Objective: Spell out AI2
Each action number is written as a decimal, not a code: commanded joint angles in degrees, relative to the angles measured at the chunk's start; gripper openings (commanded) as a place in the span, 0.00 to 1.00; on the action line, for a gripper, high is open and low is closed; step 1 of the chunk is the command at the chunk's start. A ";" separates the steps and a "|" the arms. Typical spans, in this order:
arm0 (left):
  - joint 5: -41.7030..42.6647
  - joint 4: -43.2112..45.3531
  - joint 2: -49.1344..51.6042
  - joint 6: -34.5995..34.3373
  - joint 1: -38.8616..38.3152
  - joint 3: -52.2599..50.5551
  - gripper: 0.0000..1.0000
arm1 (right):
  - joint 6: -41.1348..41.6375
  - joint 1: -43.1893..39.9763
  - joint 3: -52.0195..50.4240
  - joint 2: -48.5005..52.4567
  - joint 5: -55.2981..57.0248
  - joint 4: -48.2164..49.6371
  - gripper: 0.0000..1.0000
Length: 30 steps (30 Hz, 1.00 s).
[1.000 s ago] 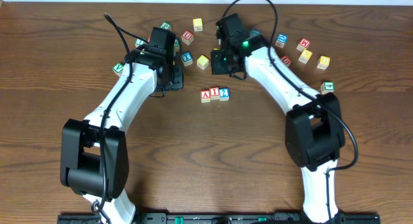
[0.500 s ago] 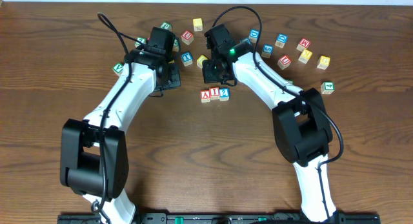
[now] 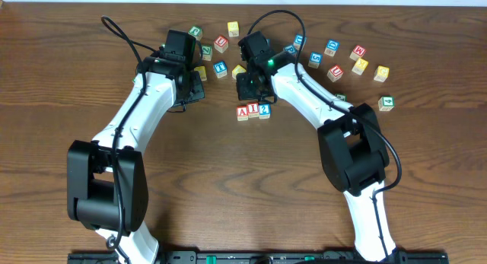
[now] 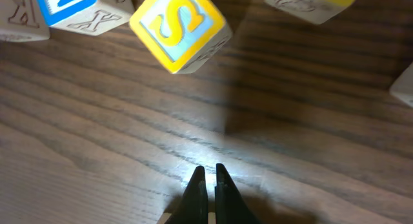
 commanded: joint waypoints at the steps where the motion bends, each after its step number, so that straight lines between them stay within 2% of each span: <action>1: -0.87 -0.20 -0.66 -0.55 0.13 0.85 0.21 | 1.40 0.55 0.63 0.83 0.09 -0.52 0.01; 30: -0.87 -1.05 -0.66 -0.55 0.13 0.85 0.21 | 2.89 1.42 0.26 0.83 2.16 -4.63 0.01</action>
